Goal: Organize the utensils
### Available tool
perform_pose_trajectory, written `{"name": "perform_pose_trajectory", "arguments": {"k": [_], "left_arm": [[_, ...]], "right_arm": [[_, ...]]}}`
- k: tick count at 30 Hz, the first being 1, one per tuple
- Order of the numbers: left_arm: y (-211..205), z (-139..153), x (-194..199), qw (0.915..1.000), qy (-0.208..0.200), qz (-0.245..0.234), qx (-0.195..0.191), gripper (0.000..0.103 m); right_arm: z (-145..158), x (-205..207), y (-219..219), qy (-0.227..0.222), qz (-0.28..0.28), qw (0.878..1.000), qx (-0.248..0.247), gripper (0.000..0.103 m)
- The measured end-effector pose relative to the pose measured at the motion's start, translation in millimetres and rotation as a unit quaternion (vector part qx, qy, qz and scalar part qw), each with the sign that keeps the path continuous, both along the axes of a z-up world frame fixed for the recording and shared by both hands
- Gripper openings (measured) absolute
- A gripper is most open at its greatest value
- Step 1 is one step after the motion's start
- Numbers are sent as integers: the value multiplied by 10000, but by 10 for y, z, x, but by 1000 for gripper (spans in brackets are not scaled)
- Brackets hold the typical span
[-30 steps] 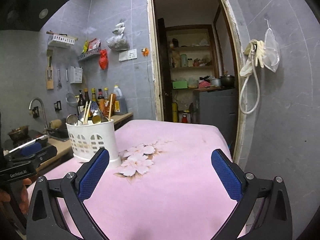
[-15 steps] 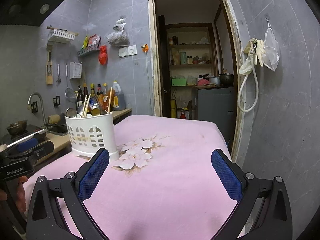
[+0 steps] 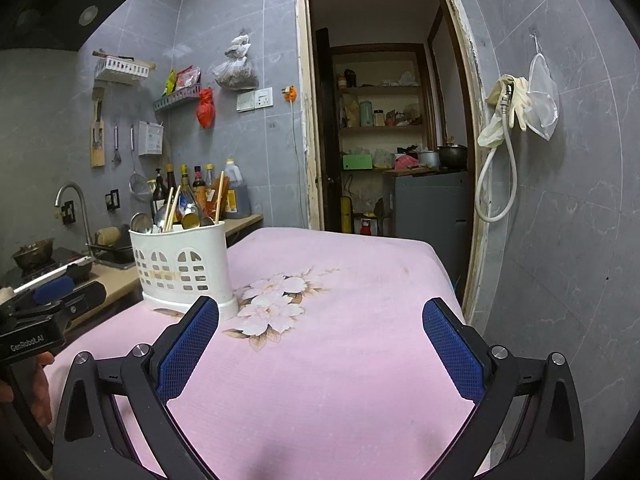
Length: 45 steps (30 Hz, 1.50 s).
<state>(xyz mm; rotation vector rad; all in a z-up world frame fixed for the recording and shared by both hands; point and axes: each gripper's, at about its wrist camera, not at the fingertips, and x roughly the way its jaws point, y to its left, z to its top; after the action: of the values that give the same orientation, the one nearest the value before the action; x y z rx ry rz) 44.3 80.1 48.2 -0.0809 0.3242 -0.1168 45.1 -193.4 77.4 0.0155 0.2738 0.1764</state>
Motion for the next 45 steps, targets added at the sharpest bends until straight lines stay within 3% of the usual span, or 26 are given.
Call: {"name": "perform_pose_trajectory", "arguments": {"k": [45], "left_arm": [[21, -63, -45, 9999, 100, 7, -78, 93]], "right_arm": [[-67, -27, 83, 80, 3, 10000, 5, 103]]}}
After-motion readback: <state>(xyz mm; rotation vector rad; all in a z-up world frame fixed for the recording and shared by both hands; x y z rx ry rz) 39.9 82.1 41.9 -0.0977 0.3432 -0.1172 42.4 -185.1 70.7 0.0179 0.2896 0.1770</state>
